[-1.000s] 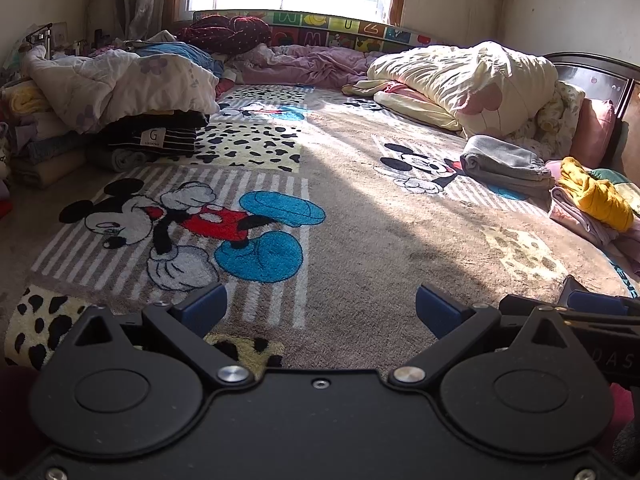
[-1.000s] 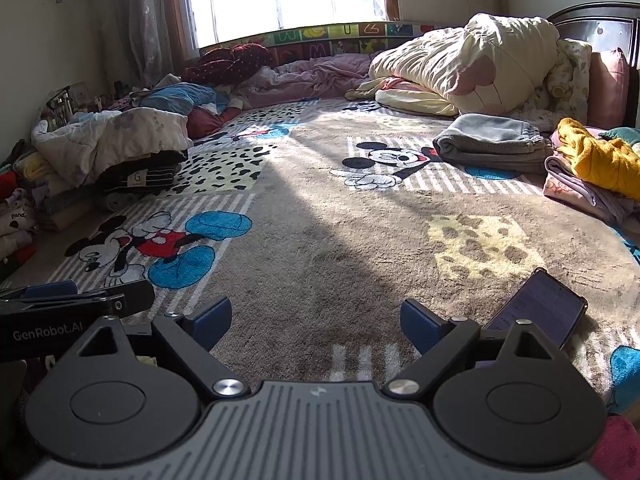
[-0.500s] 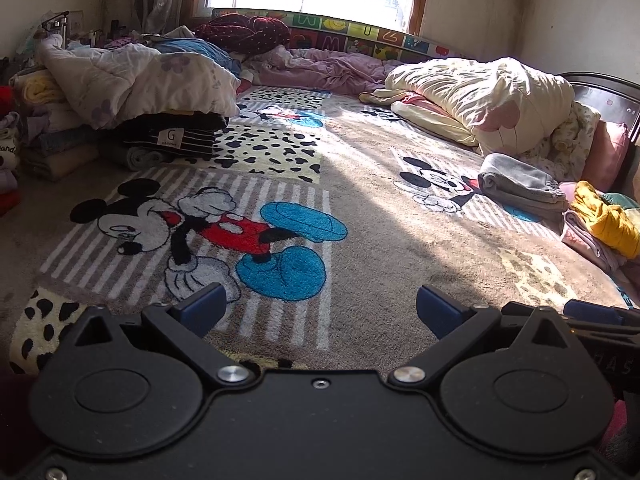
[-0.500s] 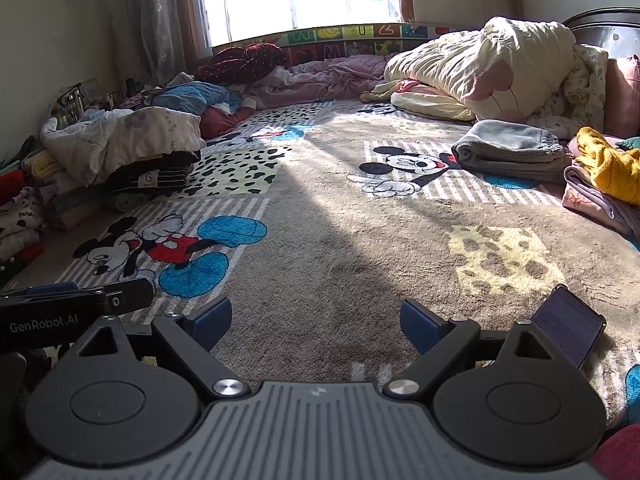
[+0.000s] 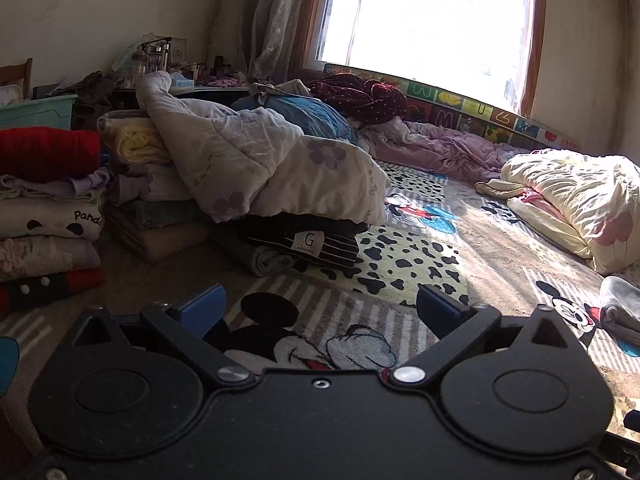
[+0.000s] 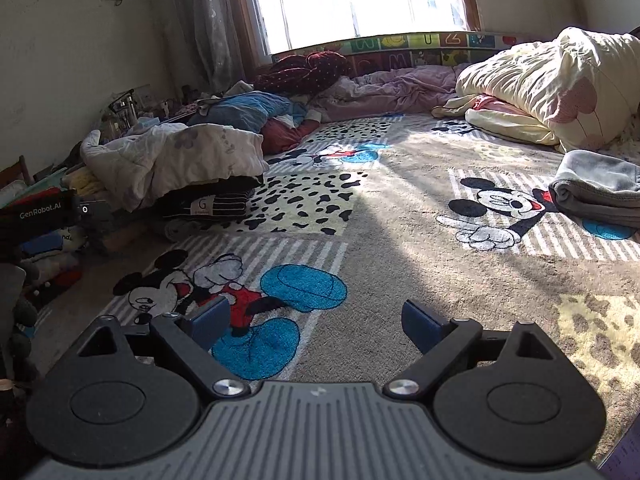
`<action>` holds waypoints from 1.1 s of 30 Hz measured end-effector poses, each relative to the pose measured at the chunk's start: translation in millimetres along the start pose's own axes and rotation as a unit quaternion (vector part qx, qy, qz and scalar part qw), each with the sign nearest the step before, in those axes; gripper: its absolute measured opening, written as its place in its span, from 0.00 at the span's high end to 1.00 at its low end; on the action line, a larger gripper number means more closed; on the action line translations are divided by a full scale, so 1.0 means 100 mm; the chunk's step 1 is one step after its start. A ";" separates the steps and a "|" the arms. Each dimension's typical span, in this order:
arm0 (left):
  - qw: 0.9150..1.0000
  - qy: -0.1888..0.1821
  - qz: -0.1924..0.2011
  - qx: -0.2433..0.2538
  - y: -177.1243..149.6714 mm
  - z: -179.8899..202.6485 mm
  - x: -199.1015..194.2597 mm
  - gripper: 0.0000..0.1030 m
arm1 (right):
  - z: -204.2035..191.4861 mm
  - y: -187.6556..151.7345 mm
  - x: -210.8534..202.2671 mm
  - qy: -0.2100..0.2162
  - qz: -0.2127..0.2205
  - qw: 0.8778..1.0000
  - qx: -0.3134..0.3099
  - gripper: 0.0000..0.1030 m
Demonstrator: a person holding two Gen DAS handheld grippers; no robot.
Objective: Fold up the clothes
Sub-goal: 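Reach both grippers toward the white floral garment on the clothes pile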
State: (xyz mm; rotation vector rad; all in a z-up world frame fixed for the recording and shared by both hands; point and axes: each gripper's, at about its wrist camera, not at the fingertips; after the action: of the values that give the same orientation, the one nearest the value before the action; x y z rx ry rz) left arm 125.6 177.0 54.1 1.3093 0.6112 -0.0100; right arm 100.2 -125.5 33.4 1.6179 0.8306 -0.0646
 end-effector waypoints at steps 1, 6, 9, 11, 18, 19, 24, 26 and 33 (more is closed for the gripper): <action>1.000 0.011 0.004 -0.003 0.08 -0.05 0.10 0.00 | -0.03 0.02 0.07 0.005 -0.002 1.000 -0.002 0.11; 0.998 0.048 0.029 -0.035 0.36 -0.31 0.59 0.00 | -0.14 0.10 0.41 0.025 -0.014 1.000 -0.007 0.10; 0.996 0.059 0.046 -0.043 0.46 -0.41 0.89 0.01 | -0.16 0.12 0.60 0.031 -0.022 0.999 -0.005 0.10; 0.996 0.061 0.051 -0.044 0.49 -0.45 1.10 0.03 | -0.14 0.11 0.73 0.031 -0.030 0.999 0.000 0.10; 0.995 0.093 0.038 -0.002 0.47 -0.41 1.70 0.30 | -0.02 -0.07 1.00 0.025 -0.063 0.997 0.027 0.10; 0.994 0.100 0.037 0.006 0.46 -0.40 1.75 0.40 | -0.01 -0.10 1.02 0.025 -0.068 0.997 0.029 0.10; 0.994 0.096 0.043 0.017 0.49 -0.39 1.71 0.87 | 0.01 -0.24 1.04 0.024 -0.084 0.995 0.039 0.10; 0.995 0.085 0.054 0.012 0.54 -0.38 1.57 0.90 | 0.01 -0.28 1.01 0.025 -0.086 0.995 0.044 0.10; 0.995 -0.002 0.095 -0.026 0.88 -0.29 0.82 0.92 | 0.02 -0.32 0.73 0.044 -0.082 0.993 0.073 0.10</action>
State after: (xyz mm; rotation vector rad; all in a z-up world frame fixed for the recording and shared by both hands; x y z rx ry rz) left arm 212.8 254.7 94.7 1.3131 0.4776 0.1583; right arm 137.4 -92.9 -29.1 1.6959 1.0458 -0.1746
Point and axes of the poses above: each gripper's, at about its wrist camera, not at the fingertips, and x roughly the way its jaws point, z to its right, y to its top, and after that the axes turned 3 degrees about y, right-handed
